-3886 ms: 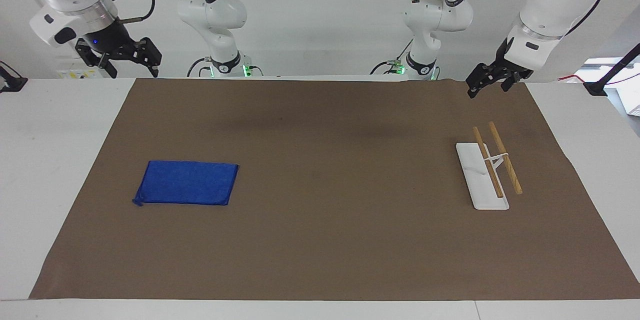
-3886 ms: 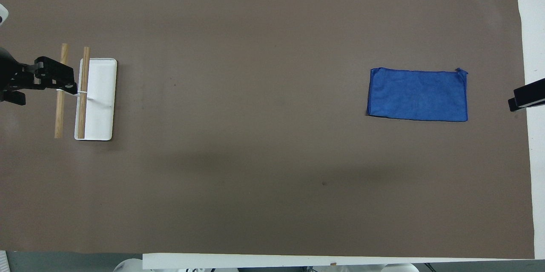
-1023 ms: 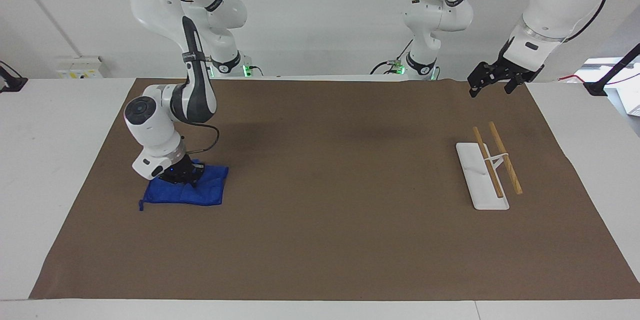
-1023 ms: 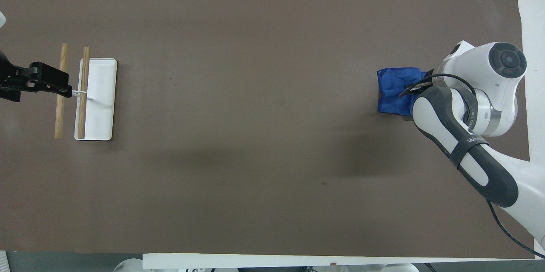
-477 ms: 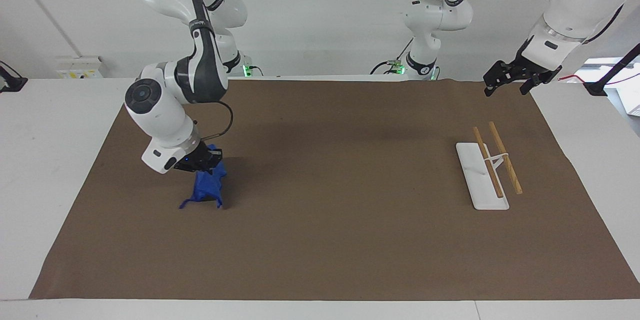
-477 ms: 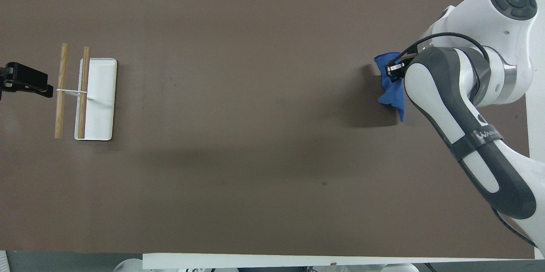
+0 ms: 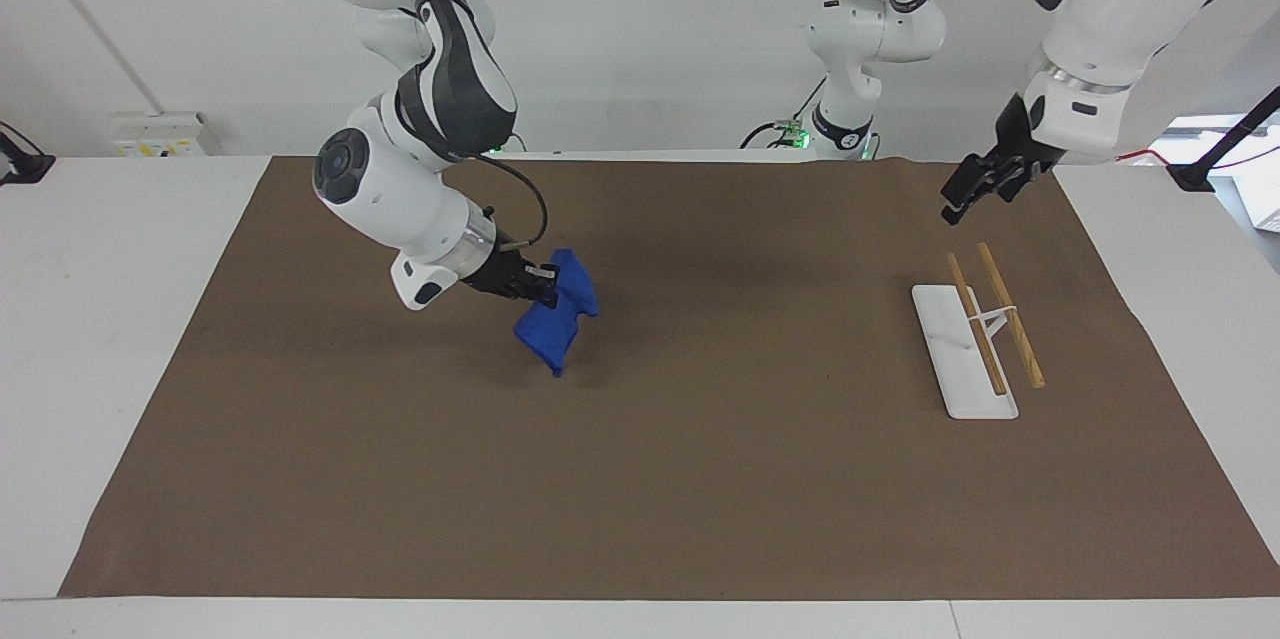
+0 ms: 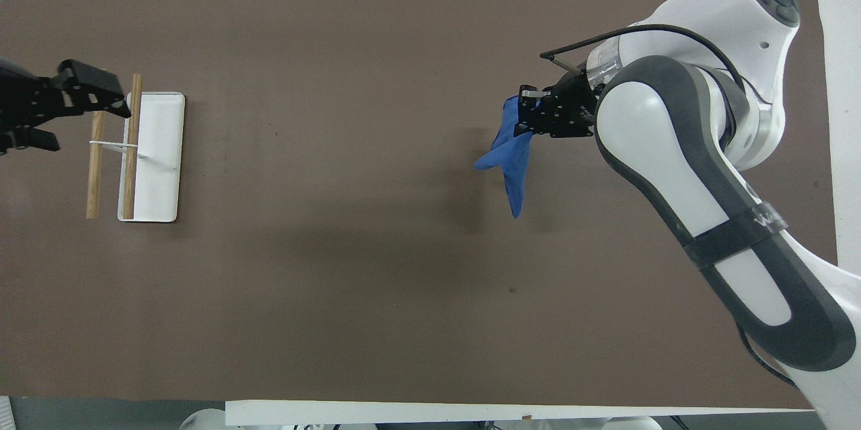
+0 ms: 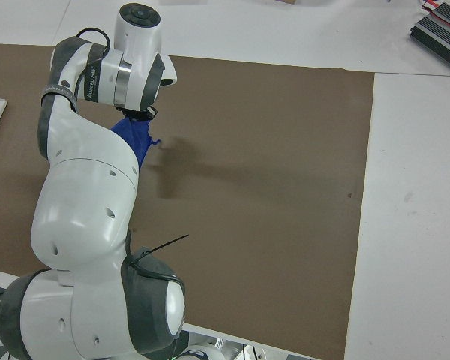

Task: Right arm passes towel to left arm to hang
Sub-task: 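Lift the towel with the right gripper while the left gripper approaches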

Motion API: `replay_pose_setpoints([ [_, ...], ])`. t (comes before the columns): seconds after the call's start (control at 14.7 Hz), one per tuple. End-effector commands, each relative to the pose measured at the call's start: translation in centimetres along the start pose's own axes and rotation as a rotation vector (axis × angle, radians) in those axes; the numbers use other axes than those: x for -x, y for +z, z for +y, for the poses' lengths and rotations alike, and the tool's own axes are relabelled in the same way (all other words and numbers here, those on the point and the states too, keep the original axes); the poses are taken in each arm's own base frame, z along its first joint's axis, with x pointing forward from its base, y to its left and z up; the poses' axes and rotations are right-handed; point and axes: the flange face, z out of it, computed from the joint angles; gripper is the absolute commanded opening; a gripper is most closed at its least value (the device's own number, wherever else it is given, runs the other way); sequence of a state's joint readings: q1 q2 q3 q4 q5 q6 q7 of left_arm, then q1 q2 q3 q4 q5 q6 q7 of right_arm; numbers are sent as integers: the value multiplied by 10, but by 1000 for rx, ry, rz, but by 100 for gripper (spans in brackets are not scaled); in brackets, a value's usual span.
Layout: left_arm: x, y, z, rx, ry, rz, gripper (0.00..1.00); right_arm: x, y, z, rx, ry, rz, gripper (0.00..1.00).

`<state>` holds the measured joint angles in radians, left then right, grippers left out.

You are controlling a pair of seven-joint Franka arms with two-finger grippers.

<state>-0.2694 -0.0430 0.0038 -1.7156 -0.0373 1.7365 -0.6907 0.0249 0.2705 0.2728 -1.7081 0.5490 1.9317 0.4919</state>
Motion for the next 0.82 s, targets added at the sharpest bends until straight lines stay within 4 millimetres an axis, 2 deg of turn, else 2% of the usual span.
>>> replay_pose_setpoints([
  [0.0,36,33,39,72,-133,46,100,22,19,-31,-104,218,-54,1],
  [0.14,52,52,69,101,-193,47,100,40,32,-51,-146,337,-100,1],
  [0.27,49,66,88,190,-426,-3,100,51,39,-62,-175,424,-148,1],
  [0.41,67,90,115,186,-484,-24,100,58,43,-69,-197,478,-185,1],
  [0.68,102,124,128,119,-465,-62,98,75,50,-84,-223,560,-256,1],
  [0.75,105,127,129,114,-459,-64,97,80,53,-87,-219,558,-258,1],
])
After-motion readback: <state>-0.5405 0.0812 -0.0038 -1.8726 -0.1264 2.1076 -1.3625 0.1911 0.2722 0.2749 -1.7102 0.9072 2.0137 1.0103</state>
